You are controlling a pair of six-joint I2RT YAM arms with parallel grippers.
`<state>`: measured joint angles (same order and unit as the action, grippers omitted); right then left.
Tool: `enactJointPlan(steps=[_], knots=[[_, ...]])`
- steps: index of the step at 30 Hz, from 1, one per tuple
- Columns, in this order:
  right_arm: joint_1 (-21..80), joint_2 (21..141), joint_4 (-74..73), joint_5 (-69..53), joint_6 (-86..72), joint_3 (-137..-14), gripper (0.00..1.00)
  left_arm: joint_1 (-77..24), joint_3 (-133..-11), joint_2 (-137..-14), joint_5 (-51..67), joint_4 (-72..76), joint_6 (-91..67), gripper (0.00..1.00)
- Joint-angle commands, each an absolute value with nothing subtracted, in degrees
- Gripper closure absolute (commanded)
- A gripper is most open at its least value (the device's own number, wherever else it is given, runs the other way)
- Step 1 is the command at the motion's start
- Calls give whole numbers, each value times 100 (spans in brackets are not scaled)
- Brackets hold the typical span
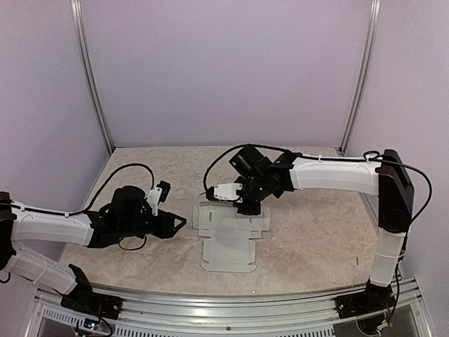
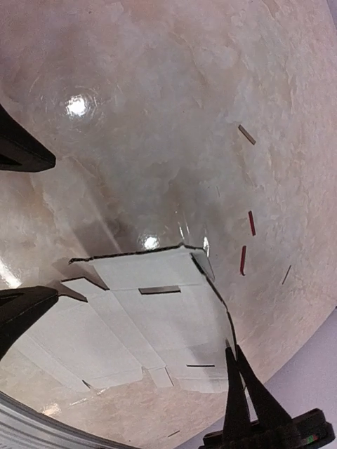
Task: Fold the paper box
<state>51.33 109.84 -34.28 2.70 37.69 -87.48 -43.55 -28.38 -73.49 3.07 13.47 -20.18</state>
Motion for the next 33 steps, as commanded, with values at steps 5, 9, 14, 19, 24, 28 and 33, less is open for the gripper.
enactJointPlan(steps=[5,9,14,19,24,28,33], knots=[[5377,10862,-1321,1863,4685,-8105,100,-3501,-2302,-7011,556,1679,-2540,45],[5512,10863,-502,2347,4944,-7775,100,-3380,-2325,-7141,686,1805,-2584,45],[5911,10625,895,2941,5408,-6686,100,-3375,-2461,-7425,838,1921,-2608,45],[6178,10644,1474,3314,5476,-6237,100,-3384,-2459,-7517,1042,1944,-2635,45],[6401,10565,1937,3583,5445,-5904,100,-3453,-2198,-7327,995,1965,-2812,45],[6569,10504,2373,3897,5464,-5667,100,-3454,-2135,-7352,1075,2021,-2856,46],[6776,10519,3772,4222,6062,-4972,100,-3427,-2184,-7541,1091,2100,-2643,46]])
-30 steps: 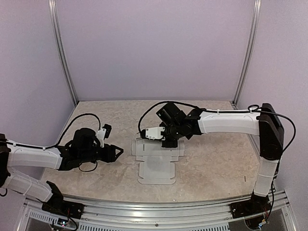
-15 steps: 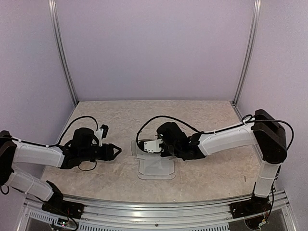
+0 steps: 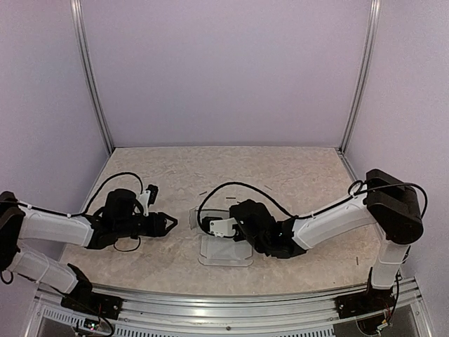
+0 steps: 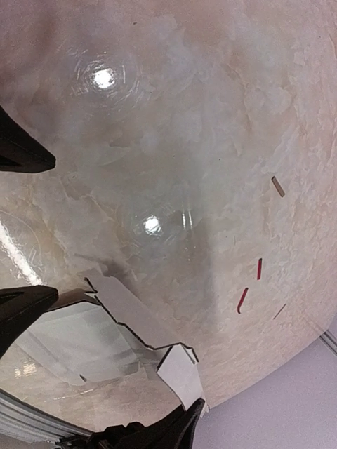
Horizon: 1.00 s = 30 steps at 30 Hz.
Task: Fold the paper box
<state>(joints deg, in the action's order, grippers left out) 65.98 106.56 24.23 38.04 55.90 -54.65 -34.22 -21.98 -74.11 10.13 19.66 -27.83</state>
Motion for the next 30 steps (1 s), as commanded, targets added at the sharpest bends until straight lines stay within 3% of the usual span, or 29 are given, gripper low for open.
enactJointPlan(steps=[1,13,30], knots=[[6809,10565,4046,4294,6231,-4867,100,-3395,-2232,-7618,1154,2096,-2578,46],[7065,11118,6169,4505,7554,-4277,100,-3488,-2871,-8830,2020,2605,-1938,46],[7122,11798,6921,4550,7992,-4017,100,-3833,-2888,-8927,1836,2731,-1121,46]])
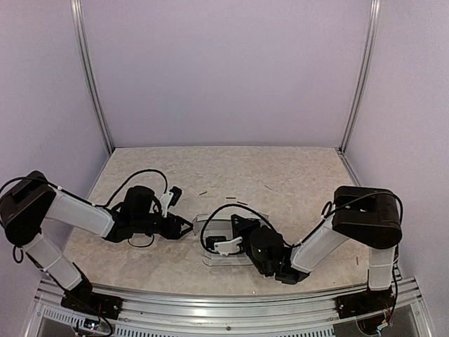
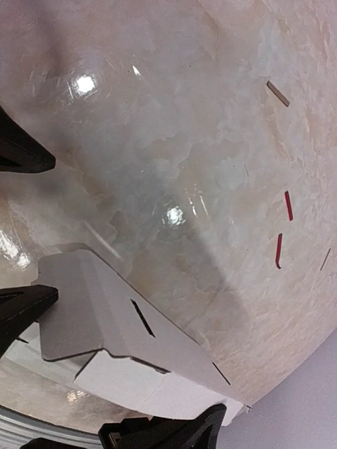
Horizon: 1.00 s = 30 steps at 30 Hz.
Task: Fold the paper box
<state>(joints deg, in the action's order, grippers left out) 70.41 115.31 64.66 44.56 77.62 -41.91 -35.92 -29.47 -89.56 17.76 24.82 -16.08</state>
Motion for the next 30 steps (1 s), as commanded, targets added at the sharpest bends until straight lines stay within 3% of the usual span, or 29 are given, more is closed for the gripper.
enactJointPlan(steps=[1,18,25,30], knots=[[7128,11848,7035,4548,8076,-3983,100,-3910,-2904,-8936,1803,2753,-1029,46],[7232,12238,8286,4522,8884,-3592,99,-4184,-2740,-8755,1537,2706,-776,46],[7226,11963,7925,4534,8736,-3743,92,-4213,-2976,-8980,1302,2766,-739,53],[7199,11534,6889,4603,8056,-3982,100,-4278,-3106,-9130,1249,2795,-727,57]])
